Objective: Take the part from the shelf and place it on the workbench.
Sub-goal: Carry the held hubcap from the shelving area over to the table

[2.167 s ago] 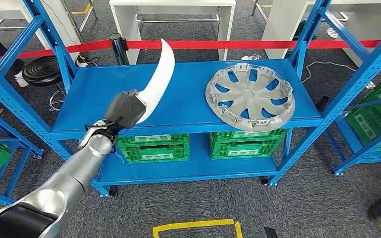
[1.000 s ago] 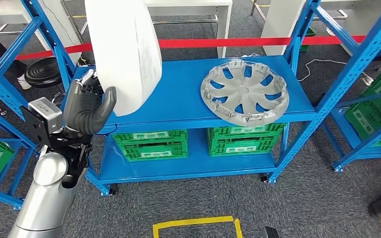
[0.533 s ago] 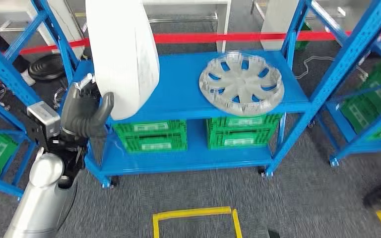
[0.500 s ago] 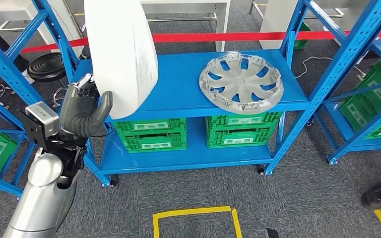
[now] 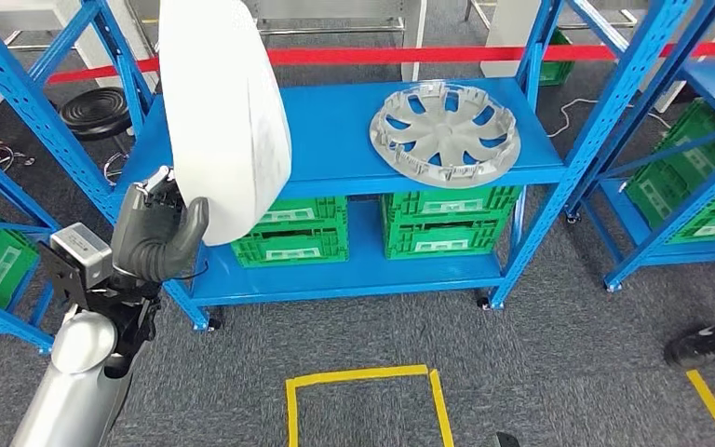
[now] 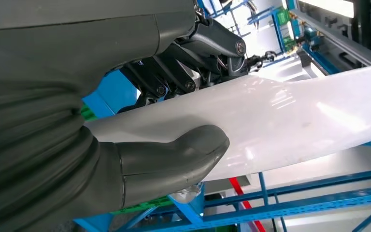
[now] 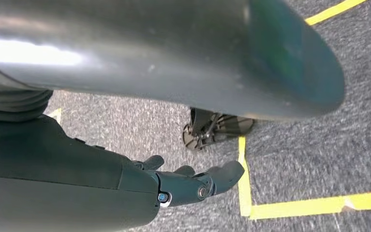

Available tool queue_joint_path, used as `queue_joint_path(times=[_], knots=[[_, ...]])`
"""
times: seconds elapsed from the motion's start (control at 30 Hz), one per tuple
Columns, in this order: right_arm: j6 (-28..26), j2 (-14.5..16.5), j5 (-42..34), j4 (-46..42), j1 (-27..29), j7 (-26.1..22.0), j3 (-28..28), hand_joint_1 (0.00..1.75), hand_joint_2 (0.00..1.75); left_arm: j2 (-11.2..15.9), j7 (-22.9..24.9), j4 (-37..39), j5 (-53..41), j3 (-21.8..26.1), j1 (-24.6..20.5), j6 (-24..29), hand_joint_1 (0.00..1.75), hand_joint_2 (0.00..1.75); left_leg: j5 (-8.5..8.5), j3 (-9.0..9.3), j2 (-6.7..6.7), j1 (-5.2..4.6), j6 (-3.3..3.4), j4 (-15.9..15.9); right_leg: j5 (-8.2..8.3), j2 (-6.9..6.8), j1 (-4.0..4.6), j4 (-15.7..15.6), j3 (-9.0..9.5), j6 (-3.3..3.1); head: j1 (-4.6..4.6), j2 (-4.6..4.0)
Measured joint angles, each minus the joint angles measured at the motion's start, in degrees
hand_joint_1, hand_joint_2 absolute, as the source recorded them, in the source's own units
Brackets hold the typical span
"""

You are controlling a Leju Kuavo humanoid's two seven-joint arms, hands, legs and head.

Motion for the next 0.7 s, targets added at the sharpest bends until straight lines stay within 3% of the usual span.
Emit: queue_joint_path(times=[0.07, 0.13, 0.2, 0.23, 0.27, 0.33, 0.4, 0.43, 0.47, 0.53, 0.57, 0.6, 0.67, 0.7], knots=[[0.0, 0.0, 0.2, 0.0, 0.0, 0.2, 0.0, 0.00, 0.00, 0.8, -0.2, -0.4, 0.0, 0.1, 0.6, 0.4, 1.75, 1.75, -1.13, -0.70, -0.15, 0.11, -0.69, 0.7, 1.19, -0.21, -0.22, -0.3, -0.89, -0.90, -0.01, 0.00], [-0.1, -0.1, 0.4, 0.0, -0.1, 0.5, 0.1, 0.00, 0.00, 1.6, -0.5, -0.8, 0.0, 0.3, 1.2, 0.8, 1.75, 1.75, -6.31, -2.22, -0.22, 0.34, -1.39, 5.2, 2.62, -0.42, -0.45, -0.4, -2.27, -1.48, -0.11, 0.00], [-0.2, -0.1, 0.5, 0.0, -0.1, 0.7, 0.1, 0.00, 0.00, 2.0, -0.7, -1.1, 0.0, 0.6, 1.8, 1.2, 1.75, 1.75, -11.08, -3.52, -0.21, 0.51, -1.94, 12.4, 3.97, -0.48, -0.46, -0.4, -3.92, -1.57, -0.14, 0.00], [-0.2, -0.1, 0.5, 0.0, -0.1, 0.7, 0.2, 0.00, 0.00, 2.2, -0.8, -1.2, 0.0, 0.6, 2.2, 1.3, 1.75, 1.75, -11.56, -3.47, -0.21, 0.57, -2.08, 14.9, 4.63, -0.49, -0.46, -0.4, -4.75, -1.50, -0.13, 0.00], [-0.2, -0.1, 0.5, 0.0, -0.1, 0.7, 0.2, 0.00, 0.00, 2.4, -0.9, -1.2, 0.0, 0.6, 2.5, 1.4, 1.75, 1.75, -10.78, -2.57, -0.21, 0.63, -2.14, 15.7, 5.30, -0.52, -0.47, -0.4, -5.60, -1.39, -0.15, 0.00], [-0.2, -0.1, 0.5, 0.0, -0.1, 0.7, 0.3, 0.00, 0.00, 2.7, -1.1, -1.3, 0.0, 0.7, 2.8, 1.6, 1.75, 1.75, -8.07, 2.13, -0.21, 0.74, -2.06, 11.2, 6.57, -0.56, -0.51, -0.3, -7.06, -1.02, -0.14, 0.00], [-0.2, -0.2, 0.6, 0.0, -0.1, 0.7, 0.3, 0.00, 0.00, 3.0, -1.5, -1.5, 0.0, 0.9, 2.8, 2.0, 1.75, 1.75, -8.26, 8.23, -0.29, 0.58, -1.58, 3.0, 7.71, -0.53, -0.42, -0.3, -7.98, -0.44, -0.11, 0.00], [-0.1, -0.2, 0.8, 0.0, -0.1, 0.7, 0.3, 0.00, 0.00, 3.1, -1.8, -1.5, 0.1, 1.0, 2.9, 2.2, 1.75, 1.75, -8.94, 9.97, -0.33, 0.45, -1.18, 0.1, 8.27, -0.50, -0.38, -0.3, -8.14, -0.09, -0.14, 0.00], [0.0, -0.3, 1.0, 0.0, -0.1, 0.8, 0.3, 0.00, 0.00, 3.4, -2.1, -1.6, 0.1, 1.2, 3.0, 2.5, 1.75, 1.75, -9.45, 10.58, -0.35, 0.27, -0.66, -1.3, 8.84, -0.47, -0.34, -0.5, -8.21, 0.30, -0.15, 0.00], [0.3, -0.4, 1.6, 0.0, 0.0, 1.0, 0.6, 0.00, 0.00, 3.9, -2.6, -1.6, 0.3, 1.5, 3.3, 3.0, 1.75, 1.75, -8.69, 9.75, -0.16, 0.21, 0.57, -1.7, 9.51, -0.42, -0.45, -0.8, -8.36, 1.11, -0.24, 0.00], [0.3, -0.5, 1.9, 0.0, 0.1, 1.1, 0.8, 0.00, 0.00, 4.2, -2.8, -1.6, 0.3, 1.7, 3.5, 3.2, 1.75, 1.75, -8.07, 9.24, -0.03, 0.24, 1.19, -1.7, 8.58, -0.39, -0.49, -0.3, -8.73, 1.42, -0.24, 0.00], [0.4, -0.5, 2.1, 0.1, 0.1, 1.1, 1.0, 0.00, 0.00, 4.5, -3.0, -1.8, 0.4, 2.0, 3.7, 3.4, 1.75, 1.75, -7.36, 8.58, 0.09, 0.32, 1.71, -1.8, 6.52, -0.38, -0.53, 1.1, -9.33, 1.64, -0.23, 0.00], [0.3, -0.6, 2.3, 0.1, 0.0, 1.1, 1.3, 0.00, 0.00, 5.1, -3.1, -2.0, 0.5, 2.3, 4.0, 3.5, 1.75, 1.75, -5.83, 6.96, 0.16, 0.30, 2.30, -1.8, 0.21, -0.36, -0.50, 7.4, -11.04, 1.85, -0.17, 0.00], [0.2, -0.6, 2.2, 0.1, -0.1, 1.1, 1.4, 0.00, 0.00, 5.3, -3.1, -2.1, 0.7, 2.4, 4.1, 3.5, 1.75, 1.75, -5.04, 6.00, 0.15, 0.22, 2.40, -1.7, -2.02, -0.35, -0.44, 11.2, -11.72, 1.88, -0.16, 0.00]])
